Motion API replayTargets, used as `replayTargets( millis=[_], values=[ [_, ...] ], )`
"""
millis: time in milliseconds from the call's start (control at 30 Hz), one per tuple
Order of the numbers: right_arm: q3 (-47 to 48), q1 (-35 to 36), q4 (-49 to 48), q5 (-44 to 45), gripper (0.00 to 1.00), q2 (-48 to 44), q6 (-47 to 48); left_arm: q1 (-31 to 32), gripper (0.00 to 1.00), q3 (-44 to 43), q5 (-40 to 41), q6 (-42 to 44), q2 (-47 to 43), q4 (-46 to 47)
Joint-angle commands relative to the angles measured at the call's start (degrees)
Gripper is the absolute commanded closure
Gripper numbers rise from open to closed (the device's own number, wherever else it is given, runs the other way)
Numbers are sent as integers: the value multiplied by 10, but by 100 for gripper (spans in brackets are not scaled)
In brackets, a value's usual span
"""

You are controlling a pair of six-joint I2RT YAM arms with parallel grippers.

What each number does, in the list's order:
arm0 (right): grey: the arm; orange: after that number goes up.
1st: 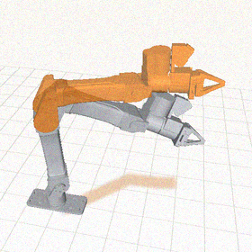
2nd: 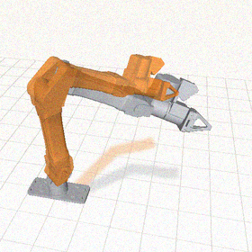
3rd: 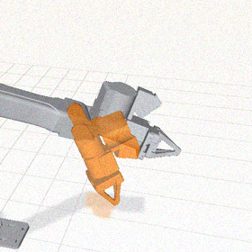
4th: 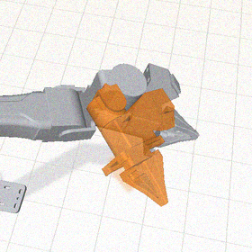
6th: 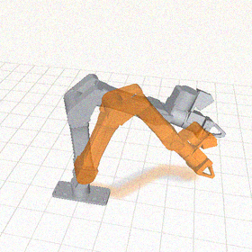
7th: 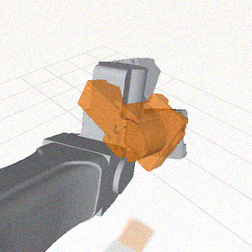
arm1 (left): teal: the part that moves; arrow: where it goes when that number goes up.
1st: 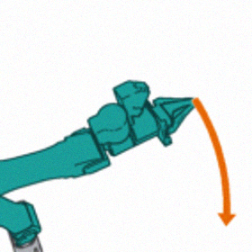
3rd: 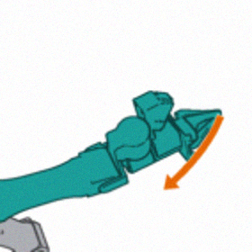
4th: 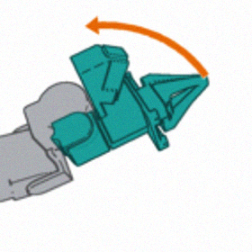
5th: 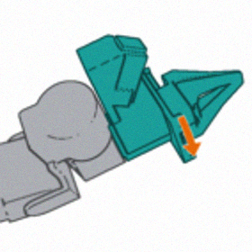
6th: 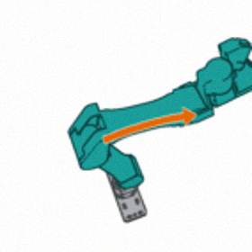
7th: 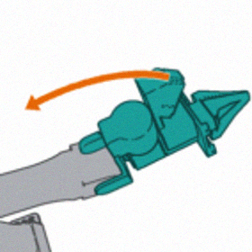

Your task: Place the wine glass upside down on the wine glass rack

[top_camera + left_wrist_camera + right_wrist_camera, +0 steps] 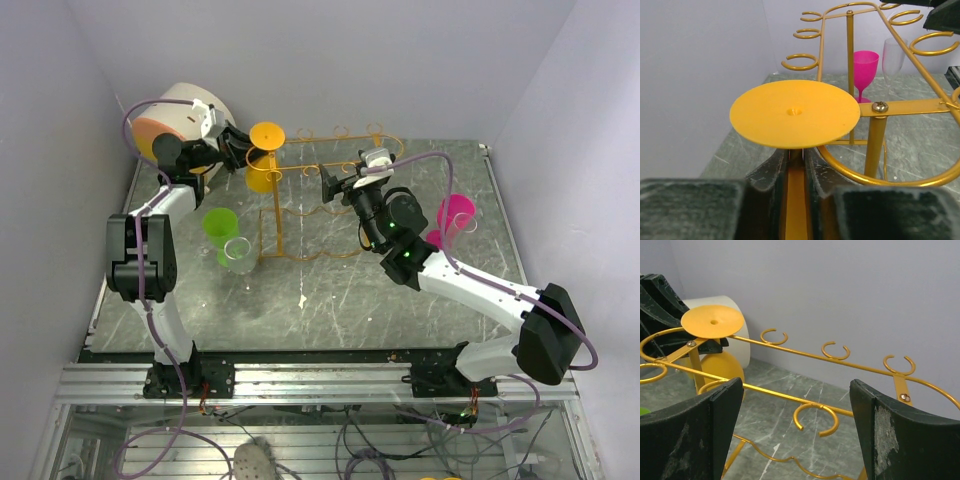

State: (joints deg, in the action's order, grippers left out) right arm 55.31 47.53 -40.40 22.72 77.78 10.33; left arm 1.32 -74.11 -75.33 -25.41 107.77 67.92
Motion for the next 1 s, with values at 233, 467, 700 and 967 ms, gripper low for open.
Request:
replayTargets(
  millis=[233,467,700,967],
  values=[
    [-2,-3,-15,7,13,-10,-8,-4,42,29,-18,37,-20,28],
    [-8,-4,-22,10,13,-11,-9,-32,35,15,-13,52,-9,13],
    [-11,-4,-26,10,13,-15,-9,-61,36,3,-20,61,-7,-9],
    [-19,-4,-27,16,13,-26,-18,-84,38,-17,-29,65,-25,-48]
  ],
)
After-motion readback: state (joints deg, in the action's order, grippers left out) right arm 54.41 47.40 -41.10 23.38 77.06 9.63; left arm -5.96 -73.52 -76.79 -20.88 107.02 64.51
